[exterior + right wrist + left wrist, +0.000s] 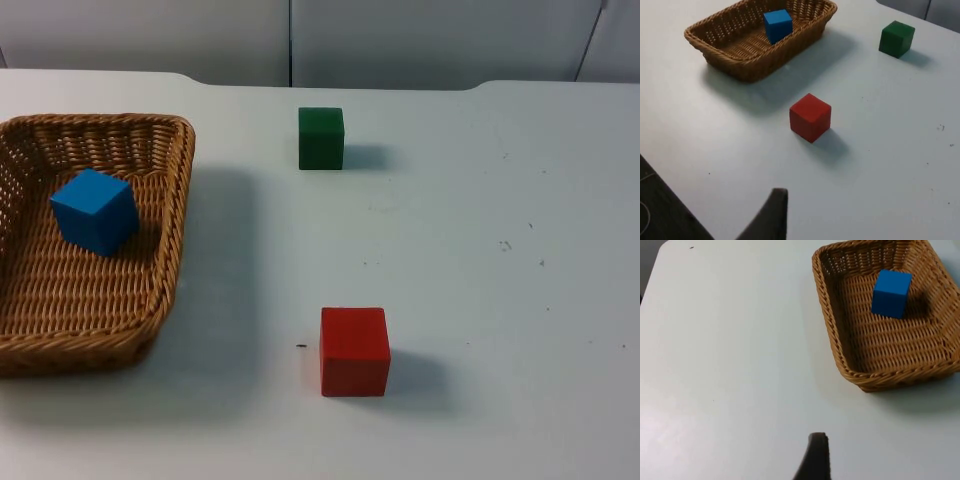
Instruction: Pick up the basket with the left hand and place the blue cube into the basket with the right hand.
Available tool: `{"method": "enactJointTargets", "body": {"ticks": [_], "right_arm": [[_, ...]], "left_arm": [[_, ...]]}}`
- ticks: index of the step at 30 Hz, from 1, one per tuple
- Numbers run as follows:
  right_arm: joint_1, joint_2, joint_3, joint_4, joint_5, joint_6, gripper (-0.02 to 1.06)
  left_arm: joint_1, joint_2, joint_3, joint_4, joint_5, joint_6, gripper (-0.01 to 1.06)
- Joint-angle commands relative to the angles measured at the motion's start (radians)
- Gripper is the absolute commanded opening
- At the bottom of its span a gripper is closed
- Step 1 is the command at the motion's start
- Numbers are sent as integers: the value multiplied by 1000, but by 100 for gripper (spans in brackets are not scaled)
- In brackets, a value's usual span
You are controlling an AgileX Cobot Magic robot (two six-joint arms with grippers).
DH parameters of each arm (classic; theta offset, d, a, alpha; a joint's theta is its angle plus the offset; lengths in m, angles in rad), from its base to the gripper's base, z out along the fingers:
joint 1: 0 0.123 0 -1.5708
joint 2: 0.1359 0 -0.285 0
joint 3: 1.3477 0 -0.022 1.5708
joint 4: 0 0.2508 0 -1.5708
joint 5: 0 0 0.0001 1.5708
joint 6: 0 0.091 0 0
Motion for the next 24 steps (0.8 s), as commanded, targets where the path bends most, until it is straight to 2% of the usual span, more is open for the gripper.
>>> {"method": "enactJointTargets", "body": {"ticks": [1, 14, 20, 24], "right_arm": [[1, -4, 6, -9, -12, 7, 104], [1, -4, 6, 17, -10, 13, 104], [1, -4, 2, -72, 15, 205, 104], [1, -4, 2, -49, 10, 170, 104]], "left_arm": [[-4, -4, 3, -11, 1, 2, 71], [-4, -4, 3, -20, 1, 16, 71], [-4, -4, 3, -20, 1, 16, 71], [-4, -4, 3, -56, -26, 14, 71]]}}
